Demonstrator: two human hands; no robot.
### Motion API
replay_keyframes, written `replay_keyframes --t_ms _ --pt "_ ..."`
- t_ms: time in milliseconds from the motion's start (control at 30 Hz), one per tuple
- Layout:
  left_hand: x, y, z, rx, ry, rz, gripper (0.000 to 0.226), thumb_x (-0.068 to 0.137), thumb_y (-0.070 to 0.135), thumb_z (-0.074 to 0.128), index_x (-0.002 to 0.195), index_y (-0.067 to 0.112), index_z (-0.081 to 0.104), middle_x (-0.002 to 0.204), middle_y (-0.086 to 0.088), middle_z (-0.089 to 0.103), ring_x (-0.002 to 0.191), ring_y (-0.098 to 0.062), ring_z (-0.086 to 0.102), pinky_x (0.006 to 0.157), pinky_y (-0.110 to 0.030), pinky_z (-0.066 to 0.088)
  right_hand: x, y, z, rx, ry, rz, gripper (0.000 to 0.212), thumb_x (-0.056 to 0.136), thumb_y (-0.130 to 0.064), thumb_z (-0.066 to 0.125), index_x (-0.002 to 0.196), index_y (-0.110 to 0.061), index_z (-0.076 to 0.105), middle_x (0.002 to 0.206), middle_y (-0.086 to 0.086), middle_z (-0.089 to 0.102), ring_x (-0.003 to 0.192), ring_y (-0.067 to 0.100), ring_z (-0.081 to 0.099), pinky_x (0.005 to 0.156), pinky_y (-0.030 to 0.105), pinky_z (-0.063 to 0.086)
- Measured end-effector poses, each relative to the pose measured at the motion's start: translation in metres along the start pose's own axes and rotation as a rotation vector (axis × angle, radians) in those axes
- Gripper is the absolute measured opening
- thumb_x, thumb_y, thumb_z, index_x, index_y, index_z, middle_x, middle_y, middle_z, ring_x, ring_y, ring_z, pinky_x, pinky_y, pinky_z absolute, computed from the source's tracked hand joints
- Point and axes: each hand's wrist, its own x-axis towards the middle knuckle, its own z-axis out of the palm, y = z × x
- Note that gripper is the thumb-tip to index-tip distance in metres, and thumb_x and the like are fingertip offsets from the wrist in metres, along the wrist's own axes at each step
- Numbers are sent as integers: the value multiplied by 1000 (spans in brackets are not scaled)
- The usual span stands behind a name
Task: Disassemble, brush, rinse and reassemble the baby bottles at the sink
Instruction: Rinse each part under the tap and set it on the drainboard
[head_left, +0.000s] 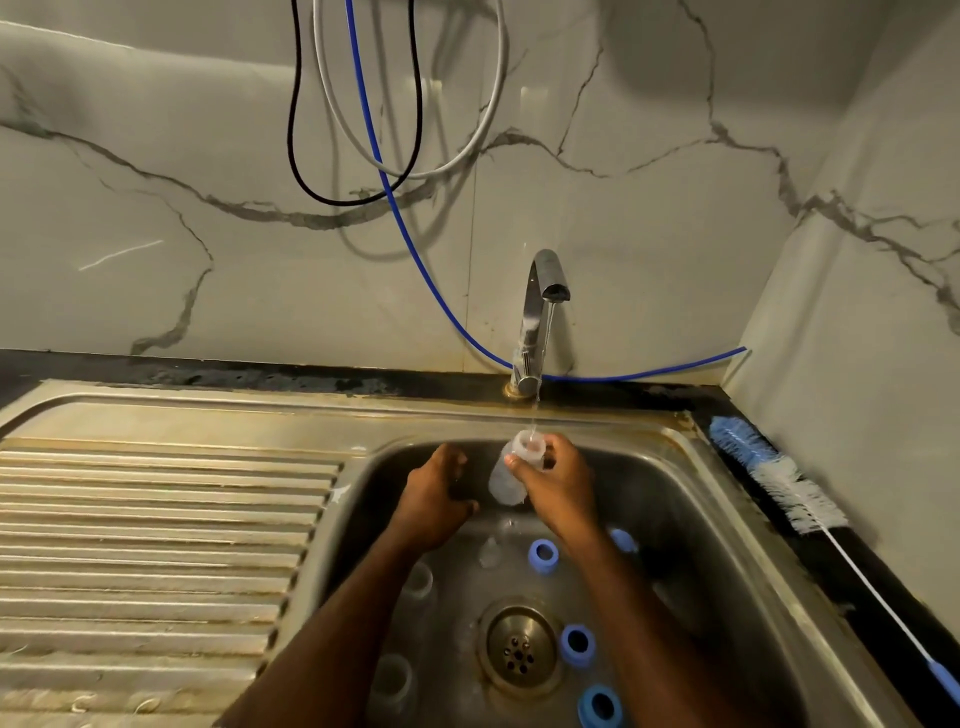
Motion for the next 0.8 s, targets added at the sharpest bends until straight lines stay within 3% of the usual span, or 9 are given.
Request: replay_keyframes --t_ms 67,167,233,367,467,567,700,800 --pt "3 -3 -2 29 2 2 42 82 2 74 114 24 57 107 7 63 103 -12 63 86 -27 56 1 4 -2 -135 -76 25 29 84 -41 76 107 -26 67 98 -6 71 92 14 68 86 41 59" --pt "5 -7 -4 34 -21 11 28 87 -5 63 98 21 62 94 4 64 91 -12 64 80 -22 53 1 7 -6 -269 -62 15 26 85 -45 73 103 -28 68 97 -6 71 91 14 67 87 41 58" --pt "5 -7 -1 44 -43 15 24 90 -4 60 97 19 65 94 4 65 90 -9 63 78 -19 51 -2 5 -5 -298 -163 26 19 86 -43 72 96 -28 68 92 -6 70 88 13 66 86 38 57" --pt "5 -5 5 70 -89 30 18 93 3 61 96 20 66 93 4 66 89 -7 64 80 -20 52 -2 5 -2 -375 -79 -55 29 88 -40 72 114 -30 63 101 -16 63 99 10 63 89 34 54" --pt "6 -5 6 103 -99 37 19 93 2 59 94 20 66 92 5 66 89 -6 63 82 -20 52 -3 7 0 -369 -169 -5 21 83 -41 73 99 -28 69 91 -10 70 87 11 67 87 40 58" --pt "7 -5 7 120 -98 43 19 94 2 59 94 19 67 92 4 66 89 -6 63 79 -17 49 -4 6 -4 -385 -59 -62 33 86 -43 72 116 -30 66 107 -7 70 101 14 64 93 41 55" --pt "7 -5 7 141 -115 44 17 94 3 60 94 18 68 91 5 66 88 -7 63 77 -16 48 -2 4 -6 -362 -140 45 27 83 -49 73 94 -25 71 89 -4 72 85 14 67 87 40 57" --pt "7 -5 7 165 -131 62 17 93 2 60 95 17 69 93 4 67 91 -9 64 80 -18 50 -2 4 -9 -379 -80 -15 24 86 -40 73 105 -25 68 96 -5 70 89 12 65 87 37 56"
